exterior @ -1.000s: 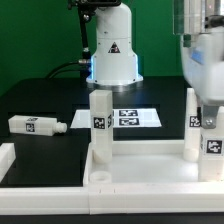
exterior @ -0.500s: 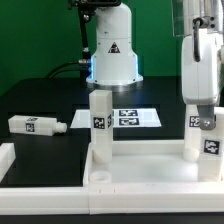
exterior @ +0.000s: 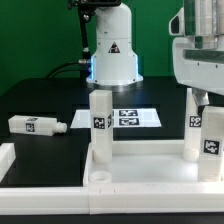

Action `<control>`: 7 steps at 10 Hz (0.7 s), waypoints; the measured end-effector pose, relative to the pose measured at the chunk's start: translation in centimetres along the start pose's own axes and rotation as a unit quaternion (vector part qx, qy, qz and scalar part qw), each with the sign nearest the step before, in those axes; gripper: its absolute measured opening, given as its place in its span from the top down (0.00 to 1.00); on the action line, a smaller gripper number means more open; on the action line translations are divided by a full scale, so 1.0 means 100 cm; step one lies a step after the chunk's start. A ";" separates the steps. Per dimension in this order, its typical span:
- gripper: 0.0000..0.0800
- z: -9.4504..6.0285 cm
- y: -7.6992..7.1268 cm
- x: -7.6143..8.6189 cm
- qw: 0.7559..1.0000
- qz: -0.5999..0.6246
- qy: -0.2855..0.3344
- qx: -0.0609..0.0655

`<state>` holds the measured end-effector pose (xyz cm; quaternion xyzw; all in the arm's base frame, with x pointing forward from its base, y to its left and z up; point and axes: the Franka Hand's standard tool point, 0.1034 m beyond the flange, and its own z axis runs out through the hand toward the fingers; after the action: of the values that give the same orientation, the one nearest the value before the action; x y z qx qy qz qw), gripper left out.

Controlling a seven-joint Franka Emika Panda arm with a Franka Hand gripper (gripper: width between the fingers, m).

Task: Assemble desk

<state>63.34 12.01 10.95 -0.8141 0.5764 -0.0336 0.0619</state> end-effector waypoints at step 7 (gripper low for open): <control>0.52 0.003 -0.003 0.000 0.982 -0.189 0.010 -0.011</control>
Offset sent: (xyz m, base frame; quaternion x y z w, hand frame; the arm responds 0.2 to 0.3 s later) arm -0.0028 0.0204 -0.0023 -0.0140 0.0113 -0.2173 0.9759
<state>63.62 12.09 10.72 -0.9088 0.4127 -0.0471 0.0398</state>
